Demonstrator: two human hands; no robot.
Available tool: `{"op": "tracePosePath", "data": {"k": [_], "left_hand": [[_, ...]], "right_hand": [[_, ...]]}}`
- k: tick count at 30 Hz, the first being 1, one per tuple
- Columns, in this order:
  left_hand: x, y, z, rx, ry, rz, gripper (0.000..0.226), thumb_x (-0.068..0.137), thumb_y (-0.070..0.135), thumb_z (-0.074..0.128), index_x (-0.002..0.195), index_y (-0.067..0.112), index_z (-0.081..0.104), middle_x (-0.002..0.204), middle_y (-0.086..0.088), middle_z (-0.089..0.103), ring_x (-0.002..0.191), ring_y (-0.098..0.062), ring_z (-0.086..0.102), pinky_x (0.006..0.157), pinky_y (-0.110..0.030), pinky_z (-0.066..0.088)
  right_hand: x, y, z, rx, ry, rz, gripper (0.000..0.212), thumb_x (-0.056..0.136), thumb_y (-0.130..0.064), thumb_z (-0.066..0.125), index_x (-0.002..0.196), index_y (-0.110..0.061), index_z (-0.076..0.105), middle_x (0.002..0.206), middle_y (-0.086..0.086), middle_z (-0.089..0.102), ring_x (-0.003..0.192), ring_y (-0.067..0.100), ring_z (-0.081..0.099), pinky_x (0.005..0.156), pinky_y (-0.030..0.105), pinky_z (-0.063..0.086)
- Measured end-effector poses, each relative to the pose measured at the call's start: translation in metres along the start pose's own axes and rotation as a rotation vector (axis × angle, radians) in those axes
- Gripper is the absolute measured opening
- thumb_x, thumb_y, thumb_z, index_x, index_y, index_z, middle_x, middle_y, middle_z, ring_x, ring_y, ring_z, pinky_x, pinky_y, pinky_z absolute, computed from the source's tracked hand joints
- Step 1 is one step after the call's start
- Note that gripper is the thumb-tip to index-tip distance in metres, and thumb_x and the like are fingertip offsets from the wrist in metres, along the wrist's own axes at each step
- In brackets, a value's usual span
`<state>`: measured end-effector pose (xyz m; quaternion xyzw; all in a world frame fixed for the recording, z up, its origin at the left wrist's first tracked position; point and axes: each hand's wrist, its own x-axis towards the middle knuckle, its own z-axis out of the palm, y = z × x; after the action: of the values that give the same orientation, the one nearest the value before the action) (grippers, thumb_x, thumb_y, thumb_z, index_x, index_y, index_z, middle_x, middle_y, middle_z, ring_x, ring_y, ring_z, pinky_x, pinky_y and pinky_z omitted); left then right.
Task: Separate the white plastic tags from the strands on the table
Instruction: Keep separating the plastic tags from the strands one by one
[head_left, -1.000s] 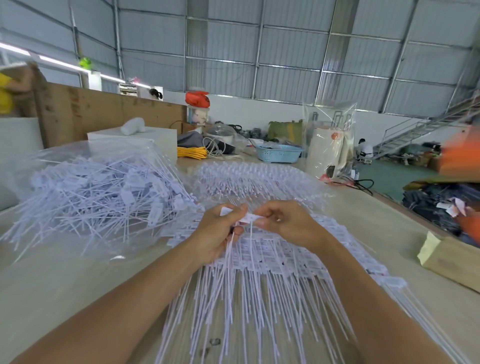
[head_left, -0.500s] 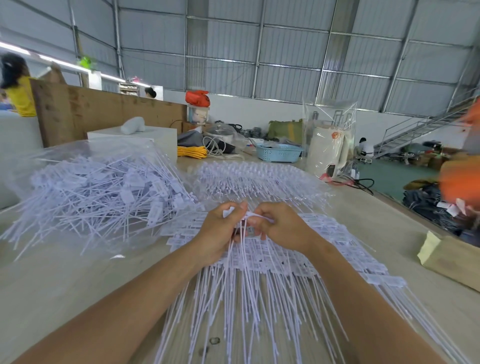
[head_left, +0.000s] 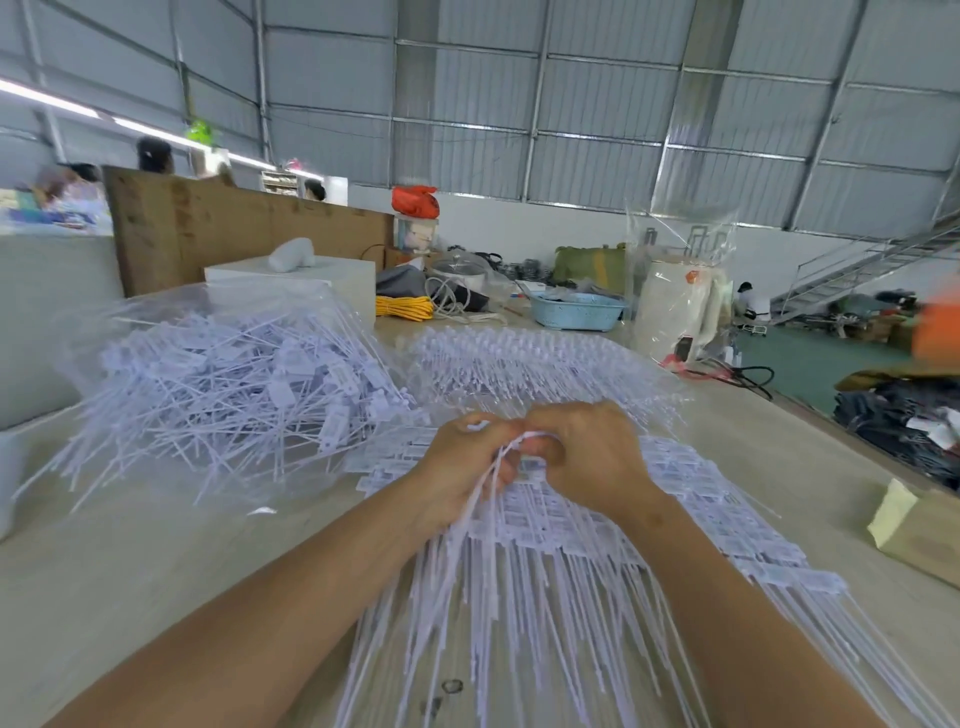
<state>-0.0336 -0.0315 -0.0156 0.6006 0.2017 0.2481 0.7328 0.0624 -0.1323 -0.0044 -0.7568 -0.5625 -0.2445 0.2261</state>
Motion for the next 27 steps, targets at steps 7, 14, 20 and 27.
{"op": "tracePosePath", "data": {"k": [7, 14, 20, 27], "left_hand": [[-0.018, 0.054, -0.017, -0.34, -0.574, -0.092, 0.017, 0.084, 0.027, 0.053, 0.077, 0.014, 0.043, 0.054, 0.005, 0.048, 0.035, 0.001, 0.037, 0.031, -0.008, 0.029], [0.018, 0.107, -0.076, -0.507, -0.157, 0.026, 0.03, 0.1, 0.025, 0.043, 0.079, 0.004, 0.048, 0.073, -0.006, 0.047, 0.035, -0.002, 0.041, 0.034, -0.008, 0.033], [0.031, 0.111, -0.152, 0.31, 0.193, -0.124, 0.023, 0.095, 0.015, 0.056, 0.076, 0.003, 0.051, 0.068, -0.01, 0.046, 0.047, -0.011, 0.045, 0.044, -0.017, 0.037], [0.039, 0.11, -0.181, 1.147, 0.379, 0.09, 0.014, 0.087, 0.011, 0.063, 0.098, 0.003, 0.057, 0.083, -0.013, 0.056, 0.067, -0.019, 0.053, 0.049, -0.024, 0.033]], "right_hand": [[-0.009, 0.056, -0.005, 0.194, 0.166, 0.459, 0.031, 0.086, -0.015, 0.064, 0.06, -0.022, 0.049, 0.061, 0.007, 0.053, 0.066, 0.032, 0.051, 0.053, 0.03, 0.031], [-0.012, 0.04, 0.014, 0.181, -0.053, 0.42, 0.027, 0.088, -0.022, 0.062, 0.065, -0.021, 0.048, 0.058, 0.003, 0.05, 0.062, 0.03, 0.049, 0.058, 0.038, 0.038], [-0.015, 0.037, 0.029, 0.161, -0.097, 0.435, 0.021, 0.082, -0.018, 0.069, 0.069, -0.023, 0.054, 0.061, 0.006, 0.056, 0.073, 0.039, 0.064, 0.063, 0.041, 0.046], [-0.018, 0.047, 0.04, 0.17, -0.117, 0.493, 0.026, 0.078, -0.013, 0.072, 0.068, -0.029, 0.054, 0.068, 0.015, 0.062, 0.066, 0.033, 0.059, 0.07, 0.045, 0.051]]}}
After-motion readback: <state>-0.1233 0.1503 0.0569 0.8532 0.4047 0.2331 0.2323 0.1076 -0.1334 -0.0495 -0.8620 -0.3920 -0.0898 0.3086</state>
